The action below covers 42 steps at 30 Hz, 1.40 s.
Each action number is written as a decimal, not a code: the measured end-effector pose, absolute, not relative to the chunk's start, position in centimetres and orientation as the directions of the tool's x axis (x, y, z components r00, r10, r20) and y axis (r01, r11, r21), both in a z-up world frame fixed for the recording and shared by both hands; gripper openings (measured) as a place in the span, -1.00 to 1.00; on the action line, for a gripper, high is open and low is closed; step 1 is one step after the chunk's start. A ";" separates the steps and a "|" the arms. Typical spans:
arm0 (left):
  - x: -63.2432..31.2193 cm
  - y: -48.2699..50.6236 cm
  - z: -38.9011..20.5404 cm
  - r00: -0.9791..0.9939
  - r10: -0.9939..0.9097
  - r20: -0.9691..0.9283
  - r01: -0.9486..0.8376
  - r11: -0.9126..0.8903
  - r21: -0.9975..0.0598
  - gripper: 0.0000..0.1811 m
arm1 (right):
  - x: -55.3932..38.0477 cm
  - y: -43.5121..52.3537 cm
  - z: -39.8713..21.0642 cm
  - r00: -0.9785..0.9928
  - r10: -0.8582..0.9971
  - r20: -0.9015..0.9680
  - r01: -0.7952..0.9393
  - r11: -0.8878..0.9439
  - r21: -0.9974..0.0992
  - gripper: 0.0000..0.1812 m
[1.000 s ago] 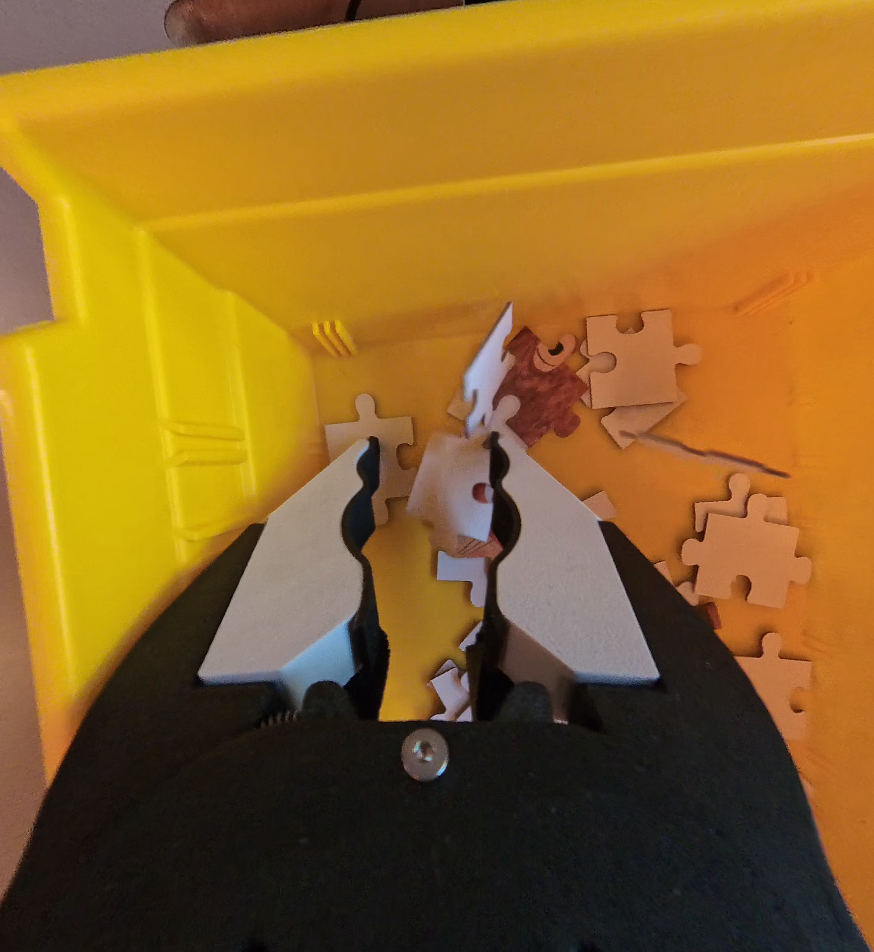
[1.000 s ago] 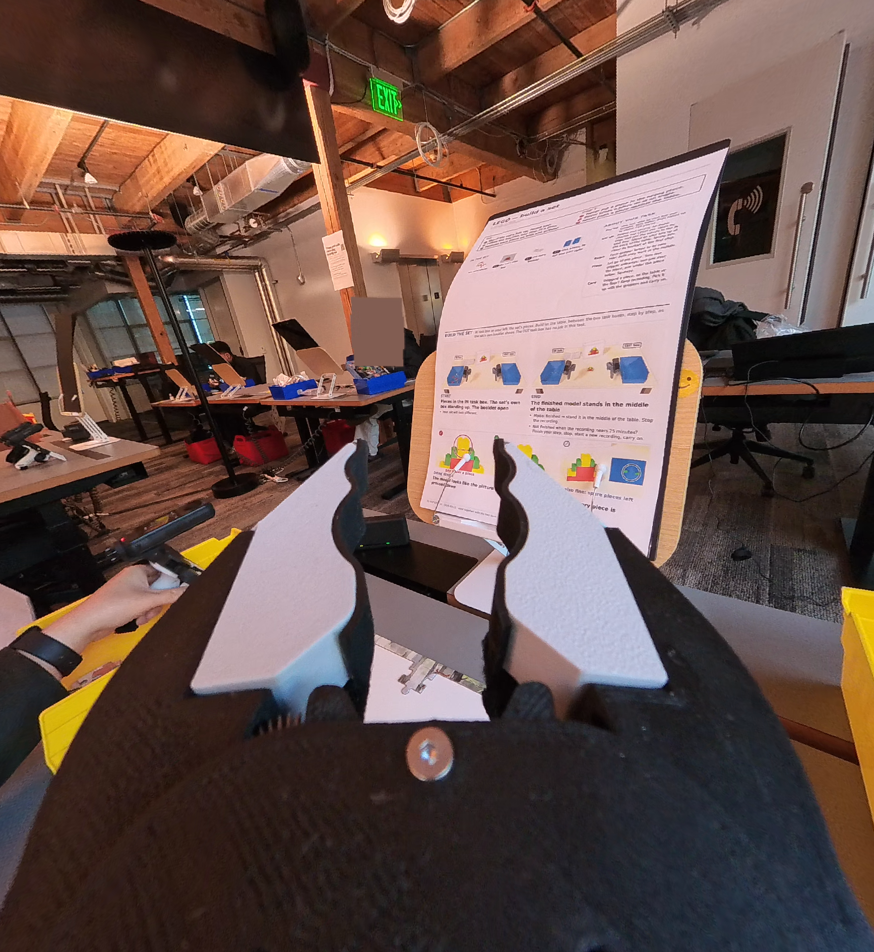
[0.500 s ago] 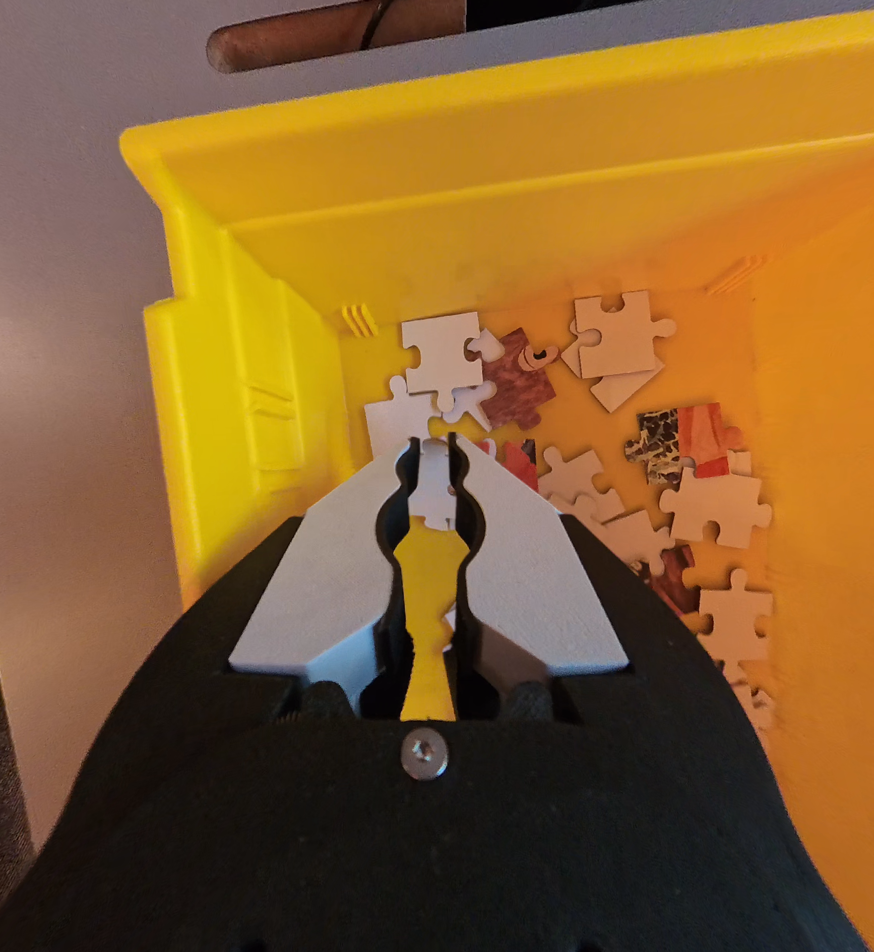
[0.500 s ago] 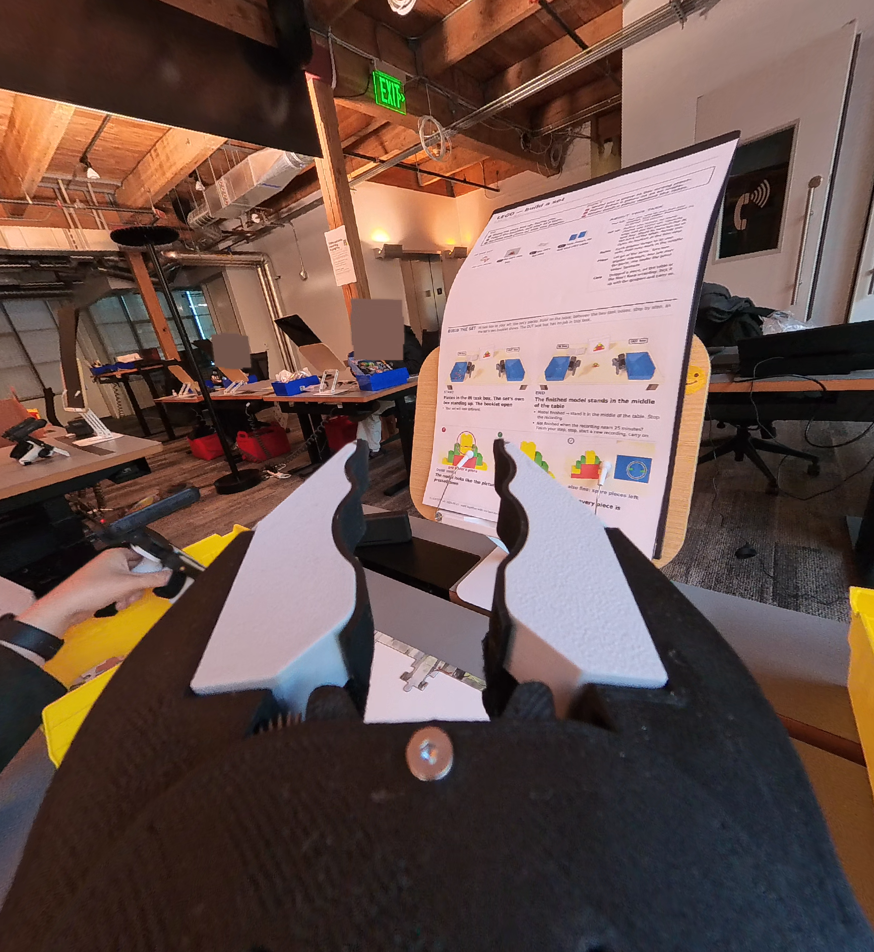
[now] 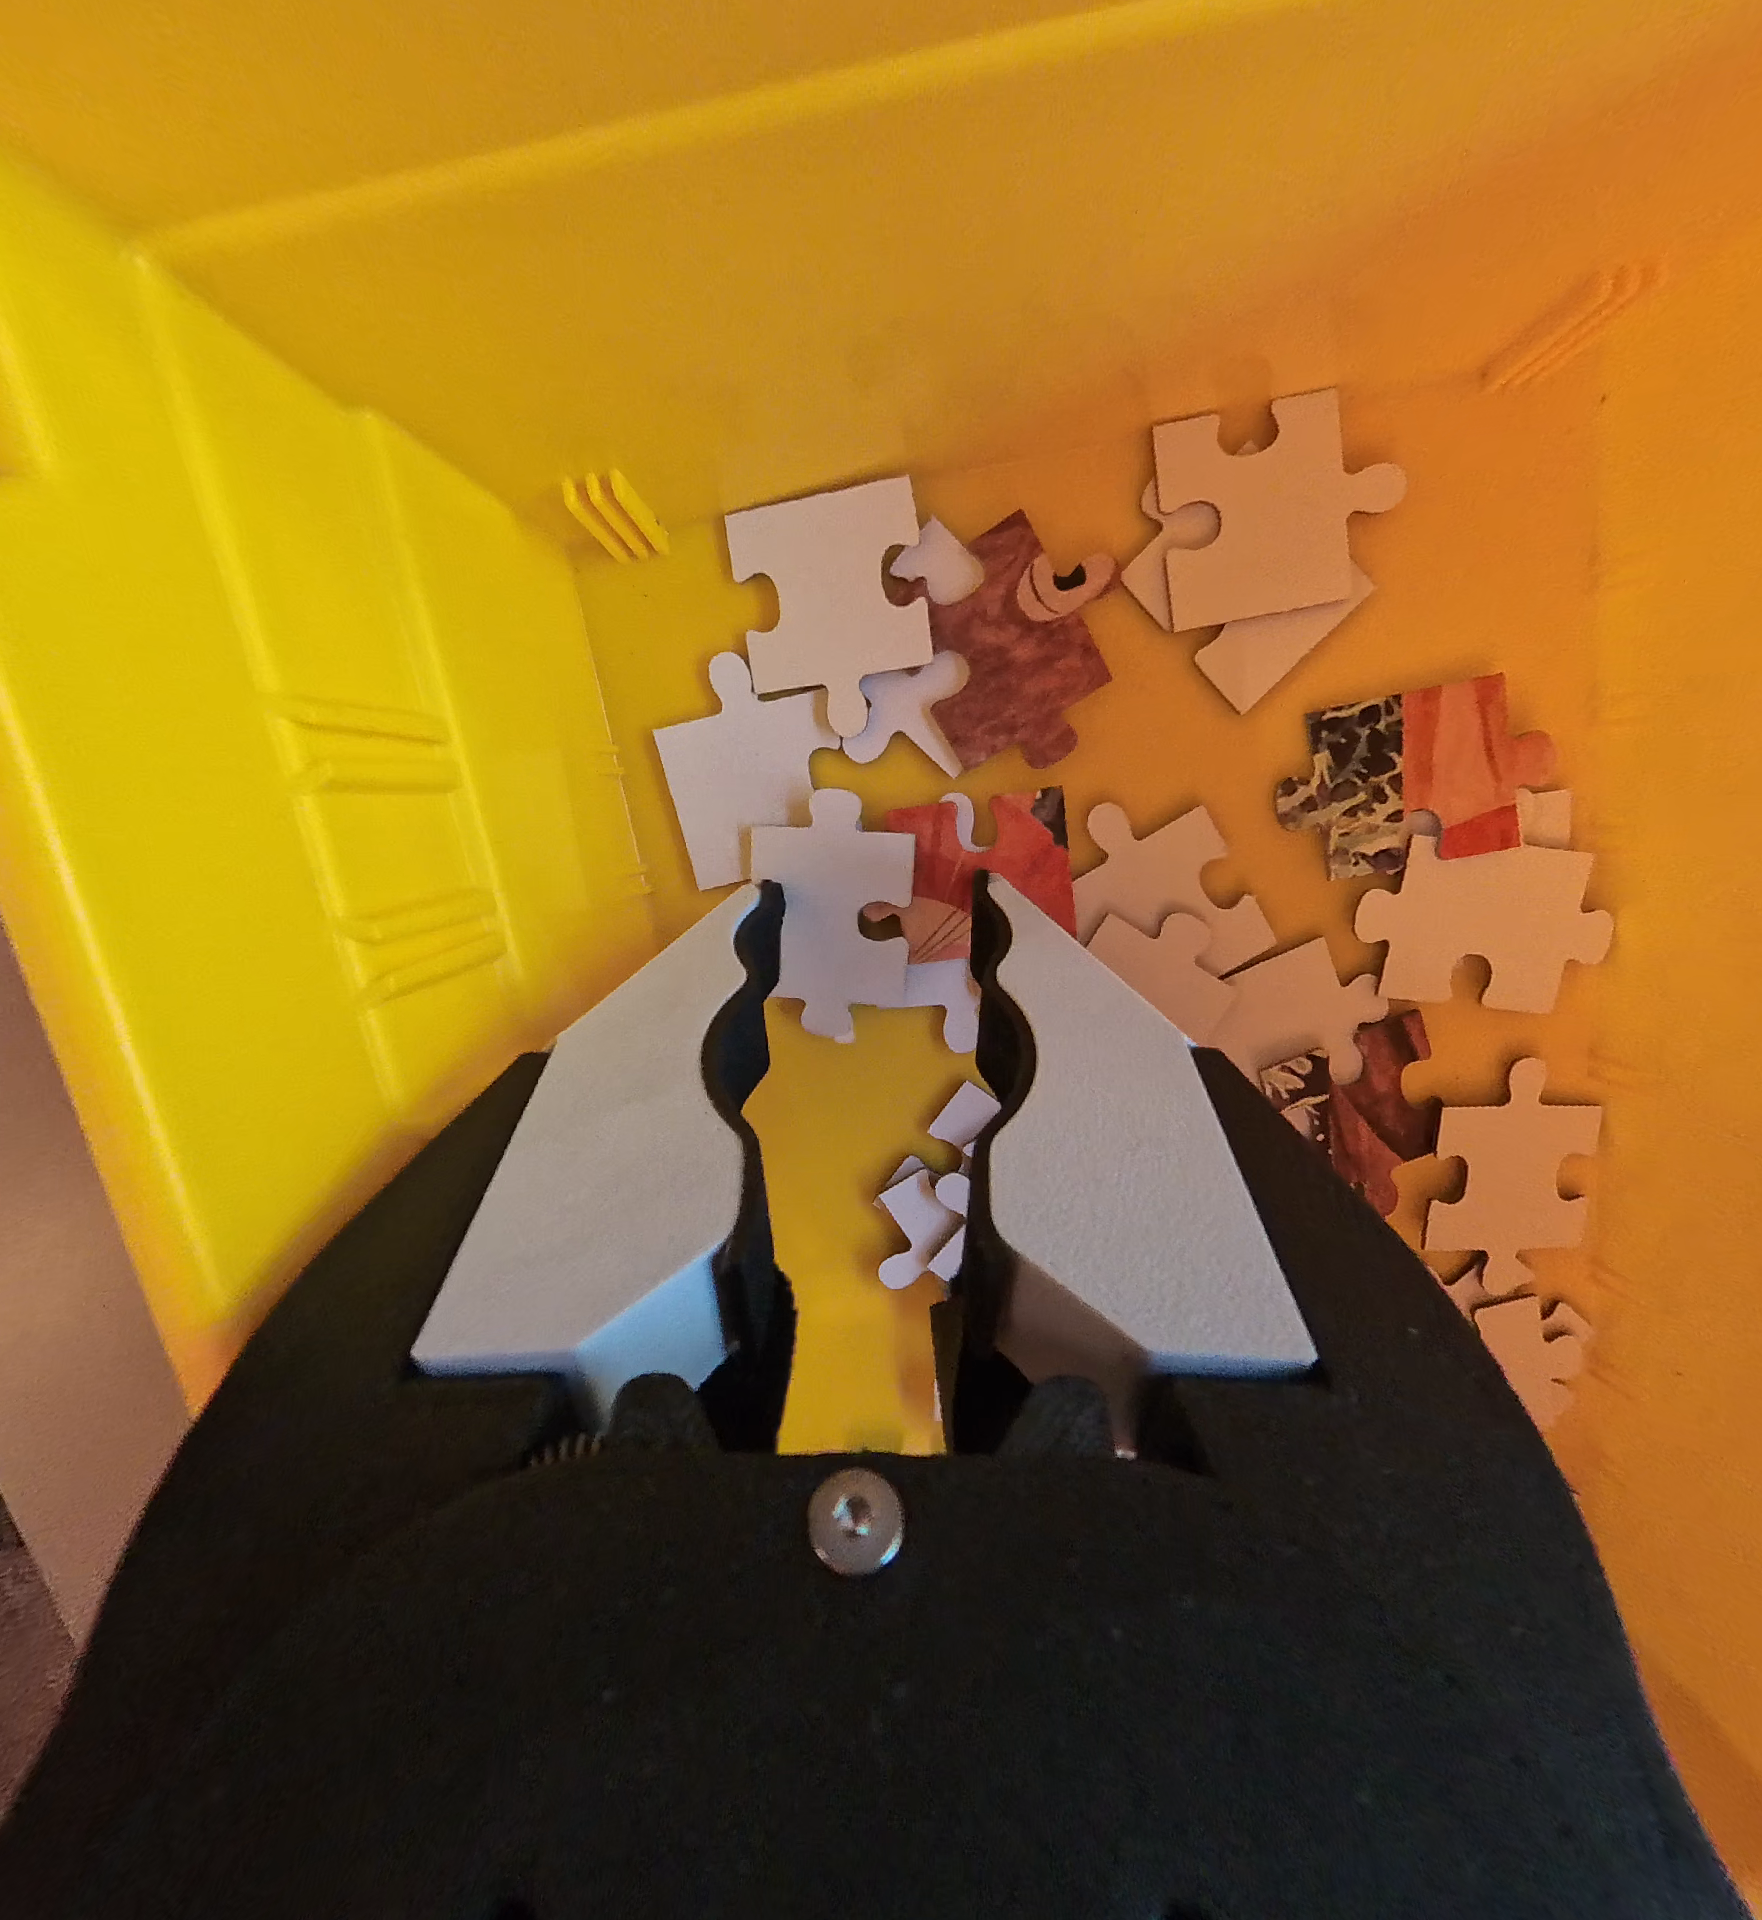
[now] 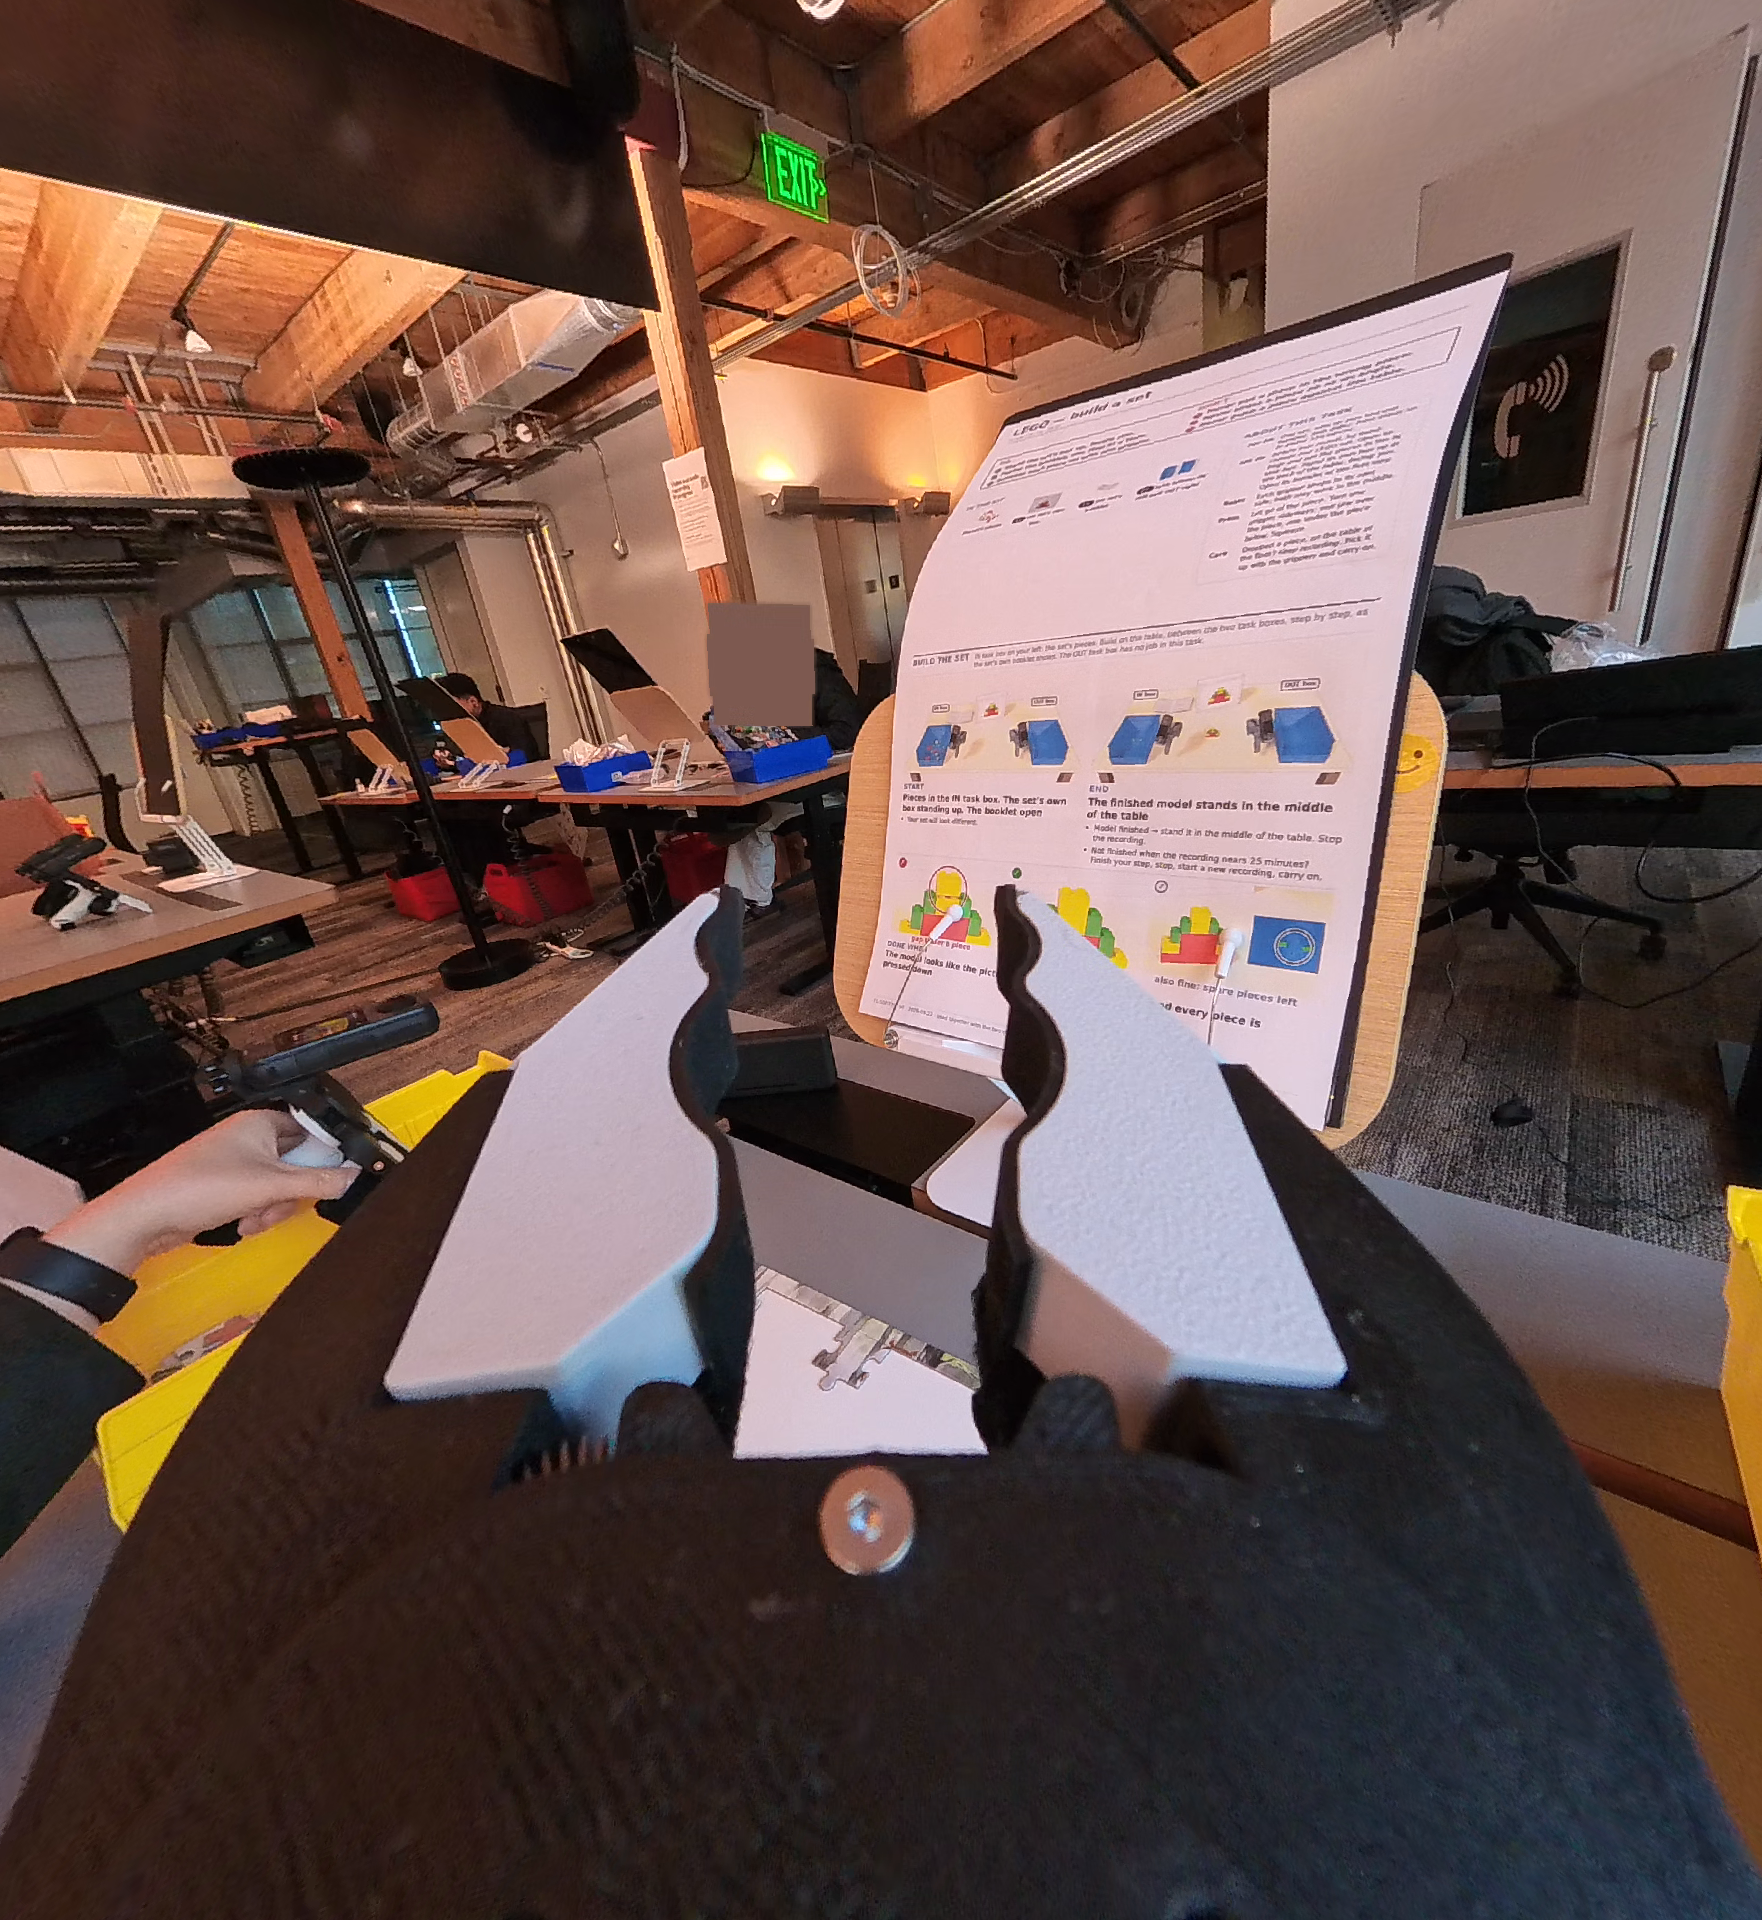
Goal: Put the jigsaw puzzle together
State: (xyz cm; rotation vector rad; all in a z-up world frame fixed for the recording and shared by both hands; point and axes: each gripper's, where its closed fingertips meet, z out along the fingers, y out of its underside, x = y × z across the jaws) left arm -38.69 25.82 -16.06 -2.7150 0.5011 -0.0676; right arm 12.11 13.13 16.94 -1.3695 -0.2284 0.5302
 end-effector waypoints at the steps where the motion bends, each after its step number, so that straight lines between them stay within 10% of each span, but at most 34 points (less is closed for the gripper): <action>1: -38.8 25.8 -16.1 0.938 -0.346 -0.016 -0.326 -0.868 -0.373 -0.64 | 12.1 13.1 16.9 0.862 0.485 -0.148 -0.226 0.106 -0.968 -0.47; 21: -36.7 25.4 -10.1 0.921 -0.353 0.167 -0.217 -0.818 -0.533 -1.00 | 10.8 13.2 16.8 0.850 0.509 -0.139 -0.216 0.095 -0.972 -0.47; 28: -25.5 22.2 2.0 0.546 -0.763 0.347 -0.145 -0.494 -0.857 -1.00 | 2.8 13.1 15.2 0.695 0.702 -0.158 -0.227 0.005 -0.974 -0.50; 42: -14.4 13.8 9.1 0.139 -0.926 0.352 -0.090 -0.366 -0.926 -1.00 | -13.2 12.2 5.5 0.502 0.842 -0.197 -0.080 -0.182 -0.980 -0.40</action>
